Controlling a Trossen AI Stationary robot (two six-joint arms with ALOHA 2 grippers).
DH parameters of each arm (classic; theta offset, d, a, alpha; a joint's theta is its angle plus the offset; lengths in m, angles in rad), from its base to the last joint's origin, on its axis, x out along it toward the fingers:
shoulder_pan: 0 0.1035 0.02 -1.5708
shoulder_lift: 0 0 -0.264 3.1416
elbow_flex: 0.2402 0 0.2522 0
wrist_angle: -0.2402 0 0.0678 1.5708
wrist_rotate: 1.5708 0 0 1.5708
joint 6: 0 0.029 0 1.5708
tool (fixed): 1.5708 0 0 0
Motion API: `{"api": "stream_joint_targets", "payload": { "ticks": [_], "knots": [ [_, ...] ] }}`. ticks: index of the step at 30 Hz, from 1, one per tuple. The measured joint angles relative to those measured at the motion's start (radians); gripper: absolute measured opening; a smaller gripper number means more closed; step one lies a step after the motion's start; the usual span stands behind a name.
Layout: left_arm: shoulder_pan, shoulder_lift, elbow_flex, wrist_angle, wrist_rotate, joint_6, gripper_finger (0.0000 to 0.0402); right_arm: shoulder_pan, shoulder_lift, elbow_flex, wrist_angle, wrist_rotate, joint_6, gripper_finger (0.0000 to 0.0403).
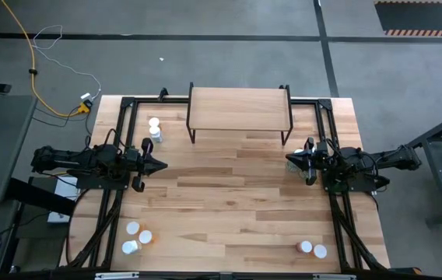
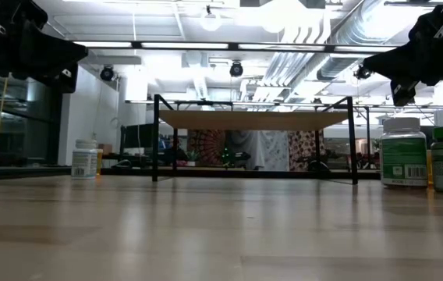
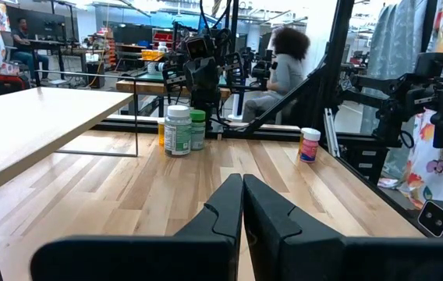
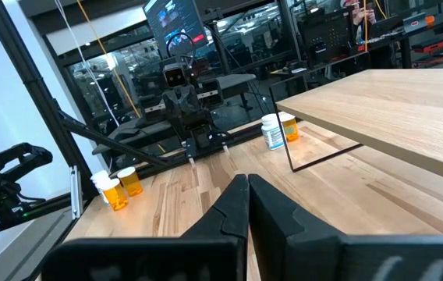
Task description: Pick and place medicine bottles onto shelf by color
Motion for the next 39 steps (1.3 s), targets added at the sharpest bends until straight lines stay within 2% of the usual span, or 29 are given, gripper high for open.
{"api": "stream_joint_targets", "payload": {
  "ticks": [13,16,18,20,22,23,25,27,29,33,39],
  "knots": [
    [0.000,0.000,0.000,0.000,0.000,0.000,0.0003,0.000,0.000,0.000,0.001,0.000,0.037,0.0000],
    [0.000,0.000,0.000,0.000,0.000,0.000,0.0003,0.000,0.000,0.000,0.062,0.020,0.119,0.0000],
    [0.000,0.000,0.000,0.000,0.000,0.000,0.0003,-0.001,0.000,0.000,0.143,0.060,0.117,0.0000],
    [0.000,0.000,0.000,0.000,0.000,0.000,0.0003,-0.002,0.003,0.000,0.232,0.028,0.097,0.0000],
    [0.000,0.000,0.000,0.000,0.000,0.000,0.0003,-0.002,0.019,0.003,0.332,-0.061,0.093,0.0000],
    [0.000,0.000,0.000,0.000,0.000,0.000,0.0003,-0.002,0.030,0.017,0.340,-0.093,0.096,0.0000],
    [0.000,0.000,0.000,0.000,0.000,0.000,0.0003,-0.002,0.066,0.075,0.318,-0.088,0.096,0.0003],
    [0.000,0.000,0.000,0.000,0.000,0.000,0.0003,-0.002,0.118,0.158,0.204,-0.032,0.095,0.0013],
    [0.000,0.000,0.000,0.000,0.000,0.000,0.0003,-0.002,0.189,0.252,0.002,0.034,0.099,0.0033],
    [0.000,0.000,0.000,0.000,0.000,0.000,0.0003,-0.002,0.346,0.479,-0.424,0.130,0.203,0.0099],
    [0.000,0.000,0.000,0.000,0.000,0.000,0.0003,-0.002,0.599,0.782,-1.035,0.136,0.488,0.0220]
  ]
}}
